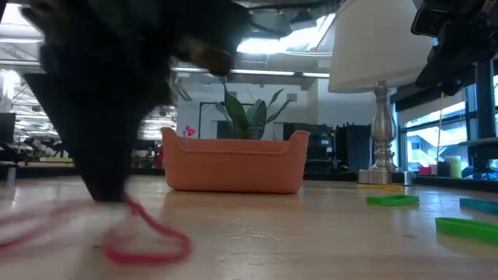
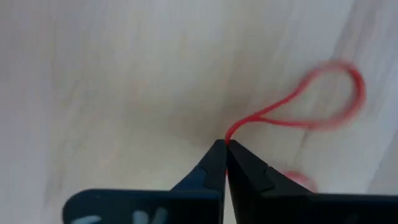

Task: Pick and place rubber bands into bin
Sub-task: Put the red rubber band into the orange bin

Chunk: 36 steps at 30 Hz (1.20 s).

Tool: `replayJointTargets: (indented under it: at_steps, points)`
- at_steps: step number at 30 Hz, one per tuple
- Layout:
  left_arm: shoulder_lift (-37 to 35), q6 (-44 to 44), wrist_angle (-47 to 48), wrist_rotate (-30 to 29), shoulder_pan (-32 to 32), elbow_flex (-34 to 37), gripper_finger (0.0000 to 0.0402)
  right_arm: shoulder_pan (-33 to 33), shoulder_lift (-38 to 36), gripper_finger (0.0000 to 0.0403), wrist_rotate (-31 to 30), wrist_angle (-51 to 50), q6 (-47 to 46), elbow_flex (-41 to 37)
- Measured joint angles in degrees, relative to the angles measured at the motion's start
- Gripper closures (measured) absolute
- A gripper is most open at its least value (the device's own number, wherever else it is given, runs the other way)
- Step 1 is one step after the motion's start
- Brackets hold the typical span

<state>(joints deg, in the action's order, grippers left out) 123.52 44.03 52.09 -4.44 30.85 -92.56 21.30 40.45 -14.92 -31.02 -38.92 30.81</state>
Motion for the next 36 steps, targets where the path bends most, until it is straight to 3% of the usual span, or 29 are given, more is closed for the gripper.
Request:
replayJointTargets:
  at_steps: [6,10,13,18,21,26,36]
  points:
    - [-7.6,-0.4,12.9,-3.5,-1.4,-6.4,0.0399,0.0,0.0,0.0380,0.0,0.2,-0.1,0.0]
    - [-14.1,-2.2,16.7,-7.6,-4.0,-8.8,0.0399,0.0,0.4,0.0380,0.0,0.4,-1.9,0.0]
    - [-19.2,-7.0,18.4,-10.8,-6.9,-8.9,0.0399,0.0,0.7,0.0380,-0.1,0.6,-3.0,0.0]
    - [-23.5,-16.5,19.5,-11.3,-15.3,-8.8,0.0399,0.0,1.8,0.0380,-0.6,2.7,-3.1,0.0]
    - [-23.3,-23.2,18.5,-10.4,-21.1,-8.5,0.0399,0.0,2.7,0.0380,-2.0,4.3,-3.9,0.0]
    - [-21.5,-33.5,13.6,-3.8,-29.0,-3.0,0.0399,0.0,4.4,0.0380,-5.1,6.7,-6.2,0.0]
    - [-19.9,-36.4,-3.9,-0.4,-36.0,12.2,0.0388,-0.5,8.9,0.0380,-5.2,9.1,-12.0,0.0]
